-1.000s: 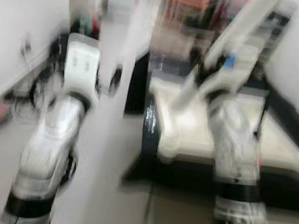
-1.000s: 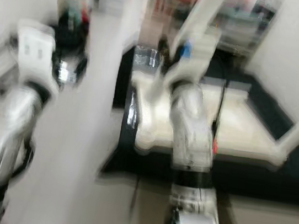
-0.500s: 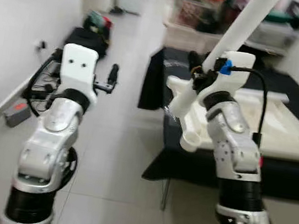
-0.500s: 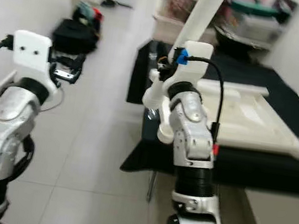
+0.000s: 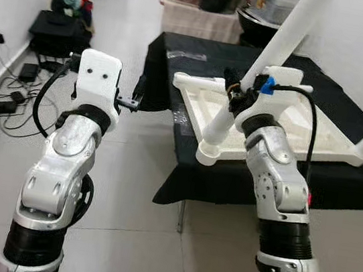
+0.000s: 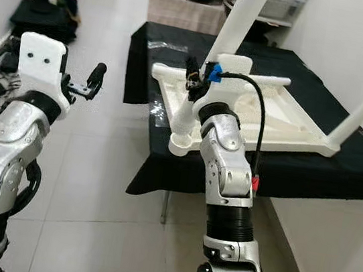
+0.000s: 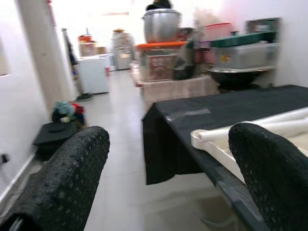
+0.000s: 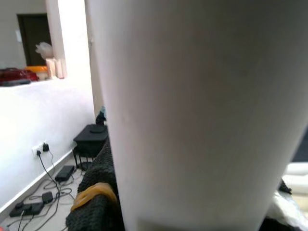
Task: Building children table
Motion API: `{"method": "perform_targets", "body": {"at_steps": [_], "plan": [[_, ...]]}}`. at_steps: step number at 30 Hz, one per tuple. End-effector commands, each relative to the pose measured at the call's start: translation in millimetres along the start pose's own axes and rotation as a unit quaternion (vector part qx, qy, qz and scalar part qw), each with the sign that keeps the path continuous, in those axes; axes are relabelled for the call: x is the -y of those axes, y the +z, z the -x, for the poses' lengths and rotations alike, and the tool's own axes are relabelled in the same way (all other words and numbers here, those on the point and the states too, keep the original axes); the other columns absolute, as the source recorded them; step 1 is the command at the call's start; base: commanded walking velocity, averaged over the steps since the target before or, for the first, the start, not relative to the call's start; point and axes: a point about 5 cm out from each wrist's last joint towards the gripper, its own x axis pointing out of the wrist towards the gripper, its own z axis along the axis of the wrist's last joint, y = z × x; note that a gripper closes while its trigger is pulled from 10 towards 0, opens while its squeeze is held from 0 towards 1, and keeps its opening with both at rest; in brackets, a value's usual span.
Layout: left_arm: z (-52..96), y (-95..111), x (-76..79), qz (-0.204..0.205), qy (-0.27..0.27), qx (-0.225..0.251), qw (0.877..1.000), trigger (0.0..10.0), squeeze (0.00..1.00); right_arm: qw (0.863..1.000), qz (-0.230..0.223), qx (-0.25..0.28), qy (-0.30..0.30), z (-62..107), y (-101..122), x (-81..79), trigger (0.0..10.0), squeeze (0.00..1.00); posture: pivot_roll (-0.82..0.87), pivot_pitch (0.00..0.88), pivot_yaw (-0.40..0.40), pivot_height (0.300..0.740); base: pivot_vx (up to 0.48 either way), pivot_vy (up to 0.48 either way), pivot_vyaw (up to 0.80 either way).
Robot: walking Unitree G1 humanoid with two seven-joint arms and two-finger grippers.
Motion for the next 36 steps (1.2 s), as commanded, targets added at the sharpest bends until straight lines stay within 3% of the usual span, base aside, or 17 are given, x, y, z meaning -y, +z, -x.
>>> {"method": "perform_targets", "body": {"at_steps": [1, 7, 10, 13, 19, 35, 36], "plan": [[0.2, -1.1, 2.3, -0.005, -0.003, -0.004, 1.000, 10.0, 0.00, 1.000, 0.004, 0.018, -0.002, 0.0, 7.2, 2.1, 10.0, 0.00, 0.02, 0.090, -0.103, 0.740, 0.352, -0.322, 0.00], [-1.9, 0.0, -3.6, -0.003, 0.006, -0.005, 1.000, 10.0, 0.00, 1.000, -0.002, 0.016, -0.001, 0.1, 7.6, 1.8, 10.0, 0.00, 0.02, 0.089, -0.105, 0.740, 0.391, -0.272, 0.00], [-1.7, -0.5, -0.5, 0.019, -0.008, -0.010, 1.000, 10.0, 0.00, 1.000, -0.003, 0.015, 0.001, 1.0, 6.8, 1.2, 10.0, 0.00, 0.02, 0.081, -0.104, 0.740, 0.376, -0.178, 0.00], [1.5, -0.3, 4.9, 0.045, -0.005, -0.008, 0.999, 10.0, 0.00, 1.000, -0.005, 0.014, 0.007, 1.7, 5.3, -1.0, 10.0, 0.00, 0.03, 0.076, -0.103, 0.740, 0.000, 0.000, 0.00], [3.5, -5.3, 1.7, 0.059, 0.015, -0.020, 0.998, 10.0, 0.00, 1.000, -0.009, 0.016, 0.013, 0.6, 6.1, -3.2, 10.0, 0.00, 0.03, 0.073, -0.103, 0.740, 0.000, 0.000, 0.00], [3.8, -4.1, -0.9, 0.060, 0.031, -0.019, 0.998, 10.0, 0.00, 0.999, -0.017, 0.020, 0.043, -5.3, 12.6, -2.7, 10.0, 0.00, 0.03, 0.085, -0.106, 0.740, 0.000, 0.000, 0.00], [5.5, -6.3, 2.4, 0.062, 0.028, -0.025, 0.997, 10.0, 0.00, 0.999, 0.004, 0.017, 0.052, -9.2, 13.9, -1.0, 10.0, 0.00, 0.03, 0.092, -0.112, 0.740, 0.000, 0.000, 0.00]]}}
